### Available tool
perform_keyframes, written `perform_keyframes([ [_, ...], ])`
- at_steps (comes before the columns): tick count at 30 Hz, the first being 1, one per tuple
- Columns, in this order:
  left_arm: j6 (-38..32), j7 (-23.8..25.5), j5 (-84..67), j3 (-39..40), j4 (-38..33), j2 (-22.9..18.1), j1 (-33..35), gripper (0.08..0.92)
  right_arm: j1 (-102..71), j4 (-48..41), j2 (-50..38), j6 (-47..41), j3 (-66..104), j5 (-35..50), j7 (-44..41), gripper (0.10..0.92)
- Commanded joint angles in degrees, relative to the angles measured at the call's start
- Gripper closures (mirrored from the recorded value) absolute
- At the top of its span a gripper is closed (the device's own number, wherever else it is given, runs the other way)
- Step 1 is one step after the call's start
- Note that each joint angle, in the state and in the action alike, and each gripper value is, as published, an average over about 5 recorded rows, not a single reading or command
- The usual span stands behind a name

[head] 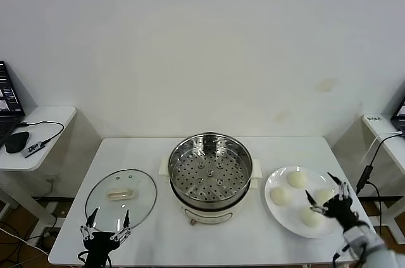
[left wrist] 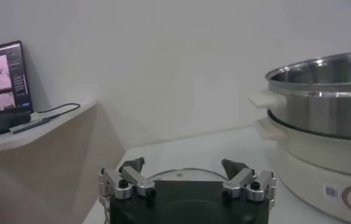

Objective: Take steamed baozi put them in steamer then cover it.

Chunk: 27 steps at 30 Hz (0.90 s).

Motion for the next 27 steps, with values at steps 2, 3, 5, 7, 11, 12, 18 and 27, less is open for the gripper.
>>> perform_keyframes([
  [2,5.9,0.1,1.2,-0.1,-1.7,0.2,-0.9,0.177,20.9,-12.6,-21.2,-3.1,-13.4,-3.0,-17.8,0.203],
  [3,5.8,0.1,1.2,-0.2,-1.6,0.2,-1.0,0.177,24.6,-14.3,-22.4,-3.4,-17.5,-1.8,-19.7,0.203],
  [5,5.6,0.1,1.2,-0.4,-1.6,0.1,-1.2,0.177,32.5,-17.7,-23.9,-3.8,-25.9,0.3,-23.7,0.203],
  [7,5.5,0.0,1.3,-0.6,-1.6,0.1,-1.2,0.177,41.1,-21.3,-24.6,-4.0,-35.4,2.3,-27.3,0.203],
  [11,5.3,0.1,2.1,-0.8,-1.6,0.0,-0.9,0.177,57.9,-28.1,-23.8,-3.7,-54.3,6.2,-33.3,0.203],
  [12,5.2,0.1,2.4,-0.9,-1.6,0.0,-0.8,0.177,61.3,-29.6,-23.2,-3.5,-58.2,6.9,-34.6,0.203],
  [18,4.8,0.1,3.2,-1.2,-1.6,-0.4,-0.7,0.177,72.8,-36.9,-18.1,-2.2,-72.4,8.0,-39.6,0.203],
  [27,4.7,0.2,3.1,-2.6,-0.8,-0.3,-1.1,0.177,75.0,-42.6,-11.3,-2.0,-77.5,6.2,-39.7,0.203],
])
